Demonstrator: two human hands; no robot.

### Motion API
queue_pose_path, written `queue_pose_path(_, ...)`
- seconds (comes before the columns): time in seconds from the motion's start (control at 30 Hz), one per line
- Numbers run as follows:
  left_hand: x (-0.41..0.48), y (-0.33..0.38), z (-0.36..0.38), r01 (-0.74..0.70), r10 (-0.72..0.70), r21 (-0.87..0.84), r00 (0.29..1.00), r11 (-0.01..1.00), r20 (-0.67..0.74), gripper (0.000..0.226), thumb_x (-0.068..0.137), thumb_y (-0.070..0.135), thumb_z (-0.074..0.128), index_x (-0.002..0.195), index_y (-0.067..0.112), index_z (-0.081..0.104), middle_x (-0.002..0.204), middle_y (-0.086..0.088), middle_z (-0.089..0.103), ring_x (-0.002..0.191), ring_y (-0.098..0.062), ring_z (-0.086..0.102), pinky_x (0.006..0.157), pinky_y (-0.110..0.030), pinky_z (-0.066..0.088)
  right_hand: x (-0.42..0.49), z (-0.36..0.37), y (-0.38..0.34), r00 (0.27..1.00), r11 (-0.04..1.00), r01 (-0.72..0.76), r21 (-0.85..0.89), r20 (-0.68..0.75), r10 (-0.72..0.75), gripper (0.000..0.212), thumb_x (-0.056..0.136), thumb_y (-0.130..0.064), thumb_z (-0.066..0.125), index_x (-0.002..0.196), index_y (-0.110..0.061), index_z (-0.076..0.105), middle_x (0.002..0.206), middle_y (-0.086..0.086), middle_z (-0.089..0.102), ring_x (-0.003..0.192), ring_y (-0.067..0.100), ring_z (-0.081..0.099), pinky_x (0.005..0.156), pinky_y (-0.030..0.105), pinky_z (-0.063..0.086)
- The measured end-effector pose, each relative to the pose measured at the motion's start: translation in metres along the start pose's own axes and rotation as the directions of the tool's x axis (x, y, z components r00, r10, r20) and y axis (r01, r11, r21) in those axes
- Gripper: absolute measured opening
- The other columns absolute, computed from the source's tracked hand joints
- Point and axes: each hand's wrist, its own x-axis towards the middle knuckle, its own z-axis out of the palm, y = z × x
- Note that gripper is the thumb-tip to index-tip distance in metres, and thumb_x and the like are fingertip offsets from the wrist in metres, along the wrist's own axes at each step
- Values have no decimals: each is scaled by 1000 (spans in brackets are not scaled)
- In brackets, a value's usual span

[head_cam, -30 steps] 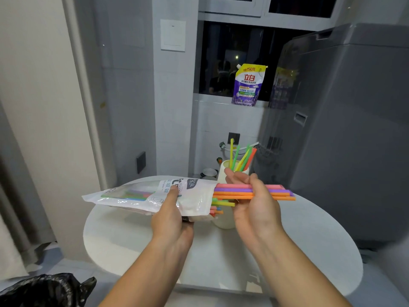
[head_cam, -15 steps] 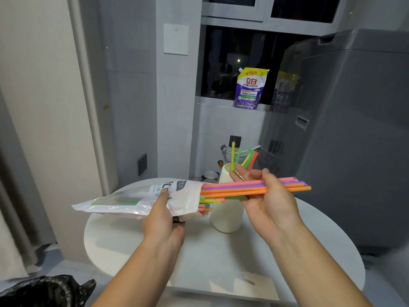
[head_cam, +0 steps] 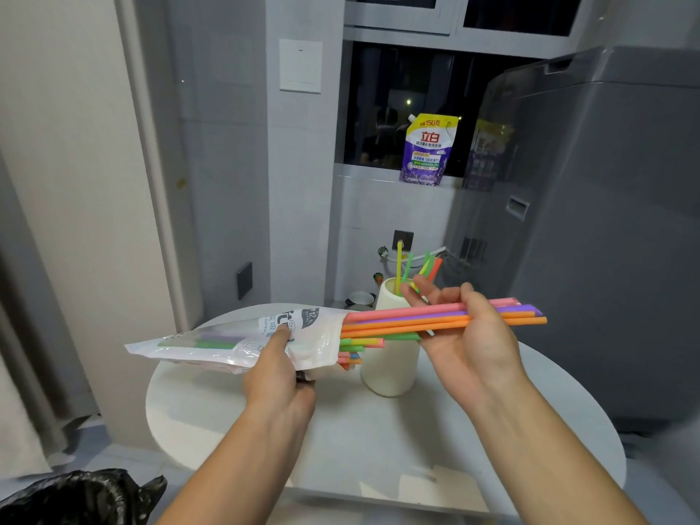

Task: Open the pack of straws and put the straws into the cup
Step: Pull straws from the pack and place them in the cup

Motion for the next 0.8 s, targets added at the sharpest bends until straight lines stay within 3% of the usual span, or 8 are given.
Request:
queue_pose_path(0.07,2,2,-2,-6,6,1,1000,1000,8,43,104,14,66,146,10,58,136,-9,74,111,-25,76,72,-33,65,1,-1,-7,1000,1000,18,19,1,-18,41,107,-25,37,71,-9,46,106,25,75,96,37,75,91,54,52)
queue_pose_path(0.13,4,5,-3,-11,12,-5,1000,1000,1,44,104,14,66,147,11,57,136,-9,74,117,-25,74,78,-36,64,1,-2,-14,1000,999,29,39,0,-29,40,107,-25,37,71,-9,45,104,27,75,94,39,75,87,54,53)
queue_pose_path(0.3,7,14,-1,-23,22,-38,999,999,-38,45,103,11,66,147,11,57,135,-6,73,83,-15,73,43,-24,57,1,-6,-29,999,997,47,52,-7,-47,39,107,-25,39,71,-9,45,101,28,75,94,41,75,83,53,54)
queue_pose_path(0.37,9,14,-2,-26,24,-57,999,998,-34,46,103,10,66,147,12,57,135,-6,73,87,-16,74,47,-26,59,0,-6,-34,998,996,57,63,-11,-57,38,107,-25,38,72,-9,45,99,28,75,94,42,74,87,55,53)
queue_pose_path(0.47,13,17,-4,-34,32,-69,999,997,-23,46,103,12,66,148,12,57,139,-6,72,104,-20,75,72,-32,64,-1,-7,-42,997,994,75,76,-31,-73,36,107,-24,38,75,-9,45,96,28,76,91,41,75,86,56,55)
queue_pose_path(0.57,17,22,-4,-43,40,-90,999,995,-34,46,104,12,65,149,13,56,139,-5,72,89,-15,73,55,-26,62,-2,-8,-48,994,992,88,85,-74,-81,35,107,-23,38,76,-9,46,94,28,76,88,41,75,81,57,55)
queue_pose_path(0.7,23,28,-6,-42,36,-135,998,990,-48,47,105,12,64,151,13,54,140,-5,71,100,-19,73,49,-26,61,-2,-12,-56,990,992,100,73,-110,-91,35,107,-23,38,75,-9,47,93,27,76,91,40,75,79,55,55)
queue_pose_path(0.8,26,28,-7,-33,24,-156,998,987,-55,47,104,12,65,150,13,55,138,-4,72,91,-15,74,43,-24,57,-2,-14,-67,982,984,147,105,-138,-132,35,107,-22,37,75,-10,46,92,27,76,93,40,75,83,54,56)
